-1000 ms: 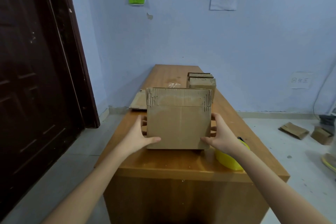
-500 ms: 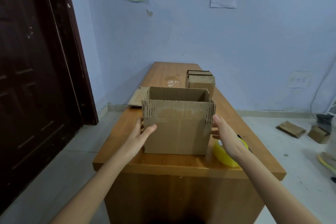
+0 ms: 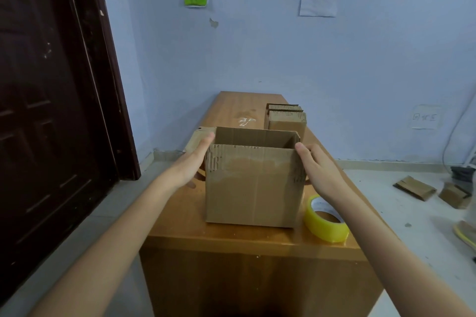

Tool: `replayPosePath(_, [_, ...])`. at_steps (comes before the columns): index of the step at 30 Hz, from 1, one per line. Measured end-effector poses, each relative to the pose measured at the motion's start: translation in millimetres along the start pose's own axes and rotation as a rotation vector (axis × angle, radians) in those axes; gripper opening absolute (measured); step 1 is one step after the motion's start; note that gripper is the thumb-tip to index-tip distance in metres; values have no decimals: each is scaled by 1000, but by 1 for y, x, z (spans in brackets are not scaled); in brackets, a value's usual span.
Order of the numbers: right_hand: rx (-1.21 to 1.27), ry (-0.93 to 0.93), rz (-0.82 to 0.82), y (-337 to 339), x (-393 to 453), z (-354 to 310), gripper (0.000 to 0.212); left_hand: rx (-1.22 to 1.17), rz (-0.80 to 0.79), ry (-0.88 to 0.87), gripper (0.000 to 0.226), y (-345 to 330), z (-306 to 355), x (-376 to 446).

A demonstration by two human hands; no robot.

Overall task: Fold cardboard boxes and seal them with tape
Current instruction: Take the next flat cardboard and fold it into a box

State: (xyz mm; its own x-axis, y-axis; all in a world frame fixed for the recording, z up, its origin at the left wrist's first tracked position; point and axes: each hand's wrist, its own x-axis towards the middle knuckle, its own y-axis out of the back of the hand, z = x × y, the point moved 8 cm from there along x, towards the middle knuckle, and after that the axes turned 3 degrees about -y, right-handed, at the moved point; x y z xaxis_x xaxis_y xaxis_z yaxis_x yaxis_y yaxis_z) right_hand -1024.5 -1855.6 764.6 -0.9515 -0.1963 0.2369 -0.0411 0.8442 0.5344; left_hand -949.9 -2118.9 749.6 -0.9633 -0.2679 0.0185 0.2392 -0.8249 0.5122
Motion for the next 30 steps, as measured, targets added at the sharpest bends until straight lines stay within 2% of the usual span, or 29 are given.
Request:
replayPosePath(6, [3, 10, -69, -3, 2, 6, 62, -128, -12, -121, 54, -5, 7, 4])
replayPosePath(10, [23, 15, -107, -5, 2, 8, 60, -104, -78, -104, 34, -6, 10, 5])
replayPosePath(12, [48, 12, -128, -6, 2, 9, 55, -95, -124, -77, 32, -6, 7, 7])
replayPosePath(15, [74, 10, -149, -8, 0, 9, 54, -74, -219, -61, 59, -8, 2, 10])
replayPosePath(16, [84, 11, -158, -8, 0, 9, 58, -70, -244, -51, 58, -10, 0, 10])
replayPosePath(18, [100, 18, -188, -9, -1, 8, 71, -106, -261, 6, 40, -16, -7, 13])
replayPosePath(20, [104, 19, -208, -11, -2, 8, 79, -119, -264, 57, 31, -18, -12, 15])
replayPosePath(22, [103, 29, -211, -11, -3, 9, 76, -55, -339, 37, 27, -20, -9, 9])
replayPosePath(24, [82, 32, -219, -12, -4, 11, 71, 7, -399, -5, 33, -20, -2, -1])
replayPosePath(28, [26, 48, -309, -14, -8, 14, 83, 134, -368, -44, 73, -14, 3, -5])
replayPosePath(30, [13, 58, -340, -13, -10, 16, 73, 164, -389, -59, 87, -17, 3, -5])
